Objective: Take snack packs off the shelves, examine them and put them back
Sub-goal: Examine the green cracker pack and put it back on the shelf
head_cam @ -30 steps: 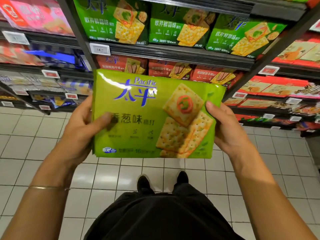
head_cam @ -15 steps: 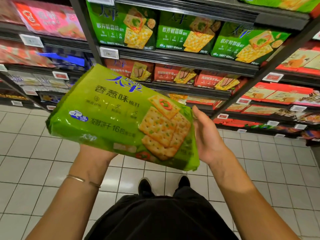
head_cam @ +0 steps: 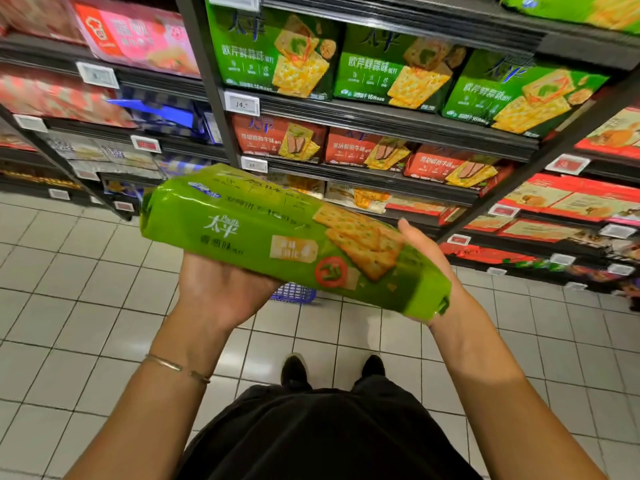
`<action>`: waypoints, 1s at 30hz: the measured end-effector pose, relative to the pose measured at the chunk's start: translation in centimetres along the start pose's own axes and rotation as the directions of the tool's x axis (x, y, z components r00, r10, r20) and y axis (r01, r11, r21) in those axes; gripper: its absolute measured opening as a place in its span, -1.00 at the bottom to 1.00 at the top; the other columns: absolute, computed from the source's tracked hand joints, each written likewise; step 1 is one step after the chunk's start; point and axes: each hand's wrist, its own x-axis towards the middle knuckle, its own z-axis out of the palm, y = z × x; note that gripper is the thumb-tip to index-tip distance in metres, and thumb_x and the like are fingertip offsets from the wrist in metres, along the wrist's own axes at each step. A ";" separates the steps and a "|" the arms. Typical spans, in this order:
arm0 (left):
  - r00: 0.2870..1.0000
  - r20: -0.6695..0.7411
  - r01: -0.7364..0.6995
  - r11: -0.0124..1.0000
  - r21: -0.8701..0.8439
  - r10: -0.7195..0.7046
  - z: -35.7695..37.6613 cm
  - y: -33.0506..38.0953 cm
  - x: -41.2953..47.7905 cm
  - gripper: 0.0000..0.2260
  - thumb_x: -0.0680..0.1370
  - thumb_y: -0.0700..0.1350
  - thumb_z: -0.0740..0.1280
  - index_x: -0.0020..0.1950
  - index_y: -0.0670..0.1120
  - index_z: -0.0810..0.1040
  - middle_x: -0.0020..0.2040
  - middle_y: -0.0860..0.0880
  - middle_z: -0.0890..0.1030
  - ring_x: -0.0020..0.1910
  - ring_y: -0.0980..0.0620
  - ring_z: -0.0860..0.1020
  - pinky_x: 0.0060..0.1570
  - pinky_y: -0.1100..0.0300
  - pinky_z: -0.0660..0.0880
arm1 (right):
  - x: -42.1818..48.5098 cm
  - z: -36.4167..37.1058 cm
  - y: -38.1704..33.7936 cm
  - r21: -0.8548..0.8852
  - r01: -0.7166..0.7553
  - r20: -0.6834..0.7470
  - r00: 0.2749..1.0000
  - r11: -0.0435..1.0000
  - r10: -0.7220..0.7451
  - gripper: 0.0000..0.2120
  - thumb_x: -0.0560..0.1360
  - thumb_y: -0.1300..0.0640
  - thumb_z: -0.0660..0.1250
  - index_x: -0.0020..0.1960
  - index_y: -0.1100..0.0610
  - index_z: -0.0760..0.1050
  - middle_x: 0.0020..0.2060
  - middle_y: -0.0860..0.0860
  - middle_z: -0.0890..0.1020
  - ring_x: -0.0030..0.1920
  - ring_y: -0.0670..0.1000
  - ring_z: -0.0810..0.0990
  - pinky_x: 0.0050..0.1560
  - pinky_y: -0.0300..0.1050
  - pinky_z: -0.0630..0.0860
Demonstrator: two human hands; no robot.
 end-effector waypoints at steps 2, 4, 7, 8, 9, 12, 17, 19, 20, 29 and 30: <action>0.999 0.038 0.023 0.999 0.022 -0.024 0.1 0.0 -0.1 -0.51 0.71 0.24 0.09 0.47 -0.02 0.51 0.46 -0.18 0.55 0.38 -0.30 0.56 0.23 -0.30 0.51 | -0.3 -0.1 -0.1 0.002 0.007 0.021 1.000 1.000 -0.007 -0.55 0.46 -0.23 0.40 -0.05 0.14 0.78 0.06 0.17 0.75 0.00 0.21 0.77 -0.18 0.10 0.70; 0.996 0.073 0.048 0.998 0.027 -0.050 -0.3 -0.1 0.0 -0.45 0.70 0.28 0.10 0.56 -0.03 0.44 0.50 -0.21 0.50 0.44 -0.36 0.50 0.32 -0.42 0.40 | -0.5 -0.2 -0.2 0.024 0.028 0.082 0.996 0.999 -0.030 -0.55 0.40 -0.22 0.41 -0.05 0.15 0.78 0.03 0.16 0.76 -0.04 0.16 0.78 -0.21 0.02 0.70; 0.991 0.118 0.061 0.997 0.044 -0.065 -0.4 -0.3 0.0 -0.42 0.70 0.31 0.11 0.59 -0.01 0.40 0.52 -0.23 0.47 0.46 -0.40 0.46 0.38 -0.51 0.29 | -0.9 -0.2 -0.4 0.007 0.061 0.069 0.996 0.998 -0.061 -0.57 0.37 -0.21 0.41 -0.10 0.13 0.79 -0.02 0.13 0.77 -0.11 0.12 0.78 -0.25 -0.05 0.69; 0.990 0.125 0.064 0.997 0.037 -0.068 -0.6 -0.3 0.1 -0.42 0.69 0.31 0.11 0.59 -0.01 0.40 0.52 -0.24 0.47 0.46 -0.41 0.46 0.38 -0.51 0.28 | -0.9 -0.2 -0.5 0.013 0.065 0.060 0.996 0.998 -0.066 -0.58 0.35 -0.21 0.42 -0.12 0.12 0.79 -0.04 0.12 0.77 -0.13 0.11 0.78 -0.27 -0.05 0.69; 0.988 0.132 0.071 0.997 0.034 -0.075 -0.7 -0.4 0.2 -0.41 0.69 0.32 0.11 0.58 -0.02 0.41 0.52 -0.24 0.47 0.46 -0.41 0.45 0.38 -0.52 0.28 | -1.0 -0.2 -0.5 0.011 0.075 0.055 0.996 0.997 -0.075 -0.59 0.33 -0.22 0.42 -0.14 0.11 0.79 -0.06 0.12 0.78 -0.14 0.11 0.78 -0.28 -0.05 0.69; 0.983 0.152 0.093 0.995 0.048 -0.099 -0.8 -0.3 0.5 -0.39 0.69 0.33 0.10 0.59 -0.04 0.41 0.55 -0.24 0.43 0.49 -0.41 0.41 0.43 -0.55 0.19 | -0.9 -0.3 -0.4 -0.019 0.084 0.035 0.996 0.996 -0.084 -0.60 0.36 -0.23 0.41 -0.18 0.09 0.79 -0.10 0.11 0.78 -0.19 0.10 0.78 -0.32 -0.06 0.68; 0.978 0.173 0.102 0.990 0.092 -0.117 -0.9 -0.2 0.8 -0.36 0.66 0.35 0.12 0.63 0.00 0.33 0.57 -0.22 0.41 0.54 -0.39 0.35 0.42 -0.63 0.09 | -0.8 -0.4 -0.9 0.003 0.100 -0.028 0.995 0.995 -0.100 -0.60 0.47 -0.23 0.39 -0.16 0.09 0.79 -0.09 0.13 0.78 -0.20 0.12 0.78 -0.35 -0.02 0.68; 0.980 0.166 0.093 0.990 0.109 -0.111 -1.0 -0.3 0.8 -0.36 0.66 0.35 0.11 0.63 0.01 0.32 0.58 -0.21 0.40 0.55 -0.39 0.34 0.42 -0.64 0.07 | -0.9 -0.5 -1.2 -0.013 0.107 -0.022 0.994 0.994 -0.108 -0.62 0.39 -0.21 0.43 -0.11 0.09 0.79 -0.03 0.14 0.77 -0.15 0.13 0.78 -0.32 0.00 0.69; 0.982 0.157 0.089 0.989 0.116 -0.106 -1.0 -0.3 0.7 -0.37 0.67 0.34 0.11 0.63 0.00 0.32 0.58 -0.22 0.40 0.54 -0.40 0.34 0.42 -0.64 0.08 | -0.9 -0.5 -1.3 -0.018 0.104 -0.024 0.994 0.994 -0.104 -0.61 0.37 -0.21 0.45 -0.08 0.08 0.79 0.01 0.15 0.77 -0.12 0.14 0.78 -0.29 0.01 0.69; 0.999 -0.043 0.005 0.974 0.227 0.005 0.0 0.2 0.6 -0.36 0.71 0.35 -0.09 0.39 0.01 0.60 0.43 -0.17 0.58 0.41 -0.33 0.53 0.24 -0.42 0.49 | -0.6 -1.9 -1.0 -0.199 0.045 0.080 0.996 0.979 -0.029 -0.57 0.43 -0.26 0.35 0.06 0.01 0.77 0.09 0.15 0.74 -0.03 0.18 0.77 -0.22 0.06 0.69; 0.996 -0.086 0.010 0.963 0.271 0.014 0.3 0.4 0.8 -0.30 0.68 0.41 -0.13 0.43 0.02 0.57 0.40 -0.15 0.61 0.35 -0.30 0.59 0.19 -0.39 0.54 | -0.4 -2.2 -0.8 -0.219 0.023 0.055 0.998 0.975 -0.011 -0.56 0.44 -0.25 0.35 0.08 0.03 0.75 0.05 0.17 0.74 -0.10 0.19 0.76 -0.30 0.03 0.68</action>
